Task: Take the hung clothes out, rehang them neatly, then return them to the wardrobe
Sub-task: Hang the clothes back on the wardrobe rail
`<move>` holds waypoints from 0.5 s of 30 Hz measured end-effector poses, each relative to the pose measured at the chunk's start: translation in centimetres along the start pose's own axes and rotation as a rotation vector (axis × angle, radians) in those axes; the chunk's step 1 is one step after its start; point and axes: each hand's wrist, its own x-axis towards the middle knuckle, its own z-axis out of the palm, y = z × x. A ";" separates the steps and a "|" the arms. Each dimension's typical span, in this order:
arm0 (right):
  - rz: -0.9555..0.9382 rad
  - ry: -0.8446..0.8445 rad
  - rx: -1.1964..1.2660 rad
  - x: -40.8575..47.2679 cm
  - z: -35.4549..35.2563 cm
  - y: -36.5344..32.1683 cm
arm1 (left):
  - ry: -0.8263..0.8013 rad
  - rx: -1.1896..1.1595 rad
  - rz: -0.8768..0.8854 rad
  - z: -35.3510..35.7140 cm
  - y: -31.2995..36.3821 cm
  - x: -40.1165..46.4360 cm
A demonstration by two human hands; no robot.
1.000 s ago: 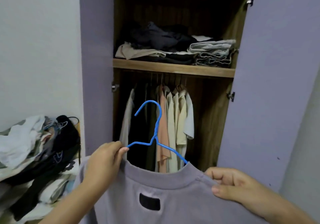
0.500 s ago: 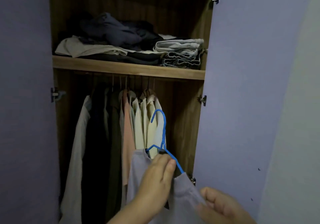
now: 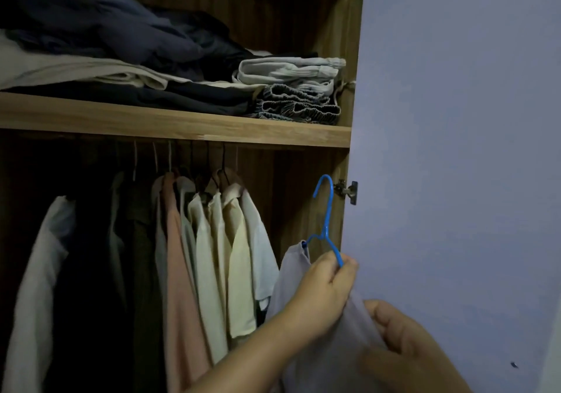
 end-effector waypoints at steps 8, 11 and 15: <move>-0.060 -0.059 0.121 11.1 -4.9 2.7 | 0.012 0.173 -0.028 -1.0 -5.3 9.5; -0.064 -0.084 0.095 15.6 -6.5 3.2 | 0.095 0.254 -0.025 -2.2 -8.0 12.6; -0.079 -0.103 0.050 21.5 -7.3 3.9 | 0.290 0.816 0.024 -5.8 -12.7 15.9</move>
